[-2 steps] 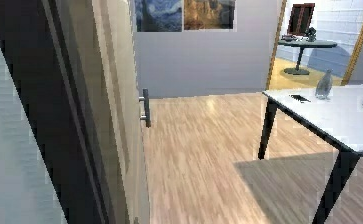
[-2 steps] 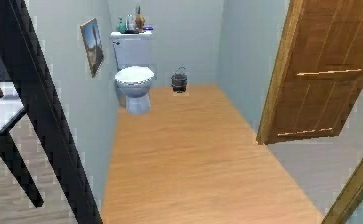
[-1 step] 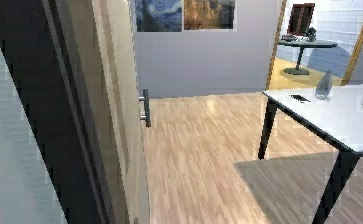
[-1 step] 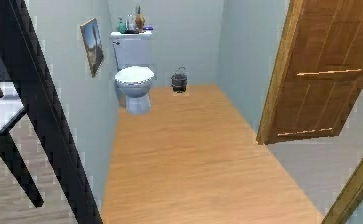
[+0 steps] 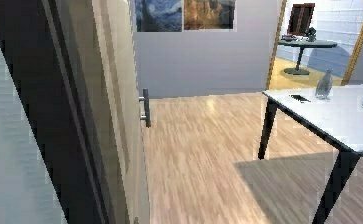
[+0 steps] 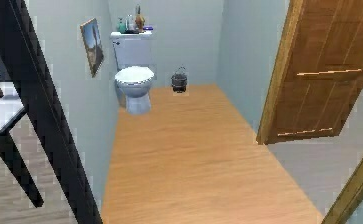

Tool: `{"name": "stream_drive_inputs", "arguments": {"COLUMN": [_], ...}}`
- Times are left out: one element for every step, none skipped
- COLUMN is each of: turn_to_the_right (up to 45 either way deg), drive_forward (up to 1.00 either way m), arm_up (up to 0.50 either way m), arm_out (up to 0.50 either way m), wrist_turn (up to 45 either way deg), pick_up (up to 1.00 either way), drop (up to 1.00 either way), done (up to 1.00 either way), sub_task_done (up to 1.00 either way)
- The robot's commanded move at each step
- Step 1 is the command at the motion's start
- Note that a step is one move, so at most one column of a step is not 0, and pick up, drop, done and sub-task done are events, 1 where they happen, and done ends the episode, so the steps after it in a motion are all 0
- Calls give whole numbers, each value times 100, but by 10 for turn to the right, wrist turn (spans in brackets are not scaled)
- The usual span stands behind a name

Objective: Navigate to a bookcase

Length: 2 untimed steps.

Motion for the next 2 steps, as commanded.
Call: {"name": "stream_drive_inputs", "arguments": {"turn_to_the_right": [90,450], "drive_forward": [0,0], "arm_up": [0,0], "arm_out": [0,0], "wrist_turn": [0,0], "pick_up": [0,0], "drop": [0,0], "done": [0,0], "sub_task_done": [0,0]}}
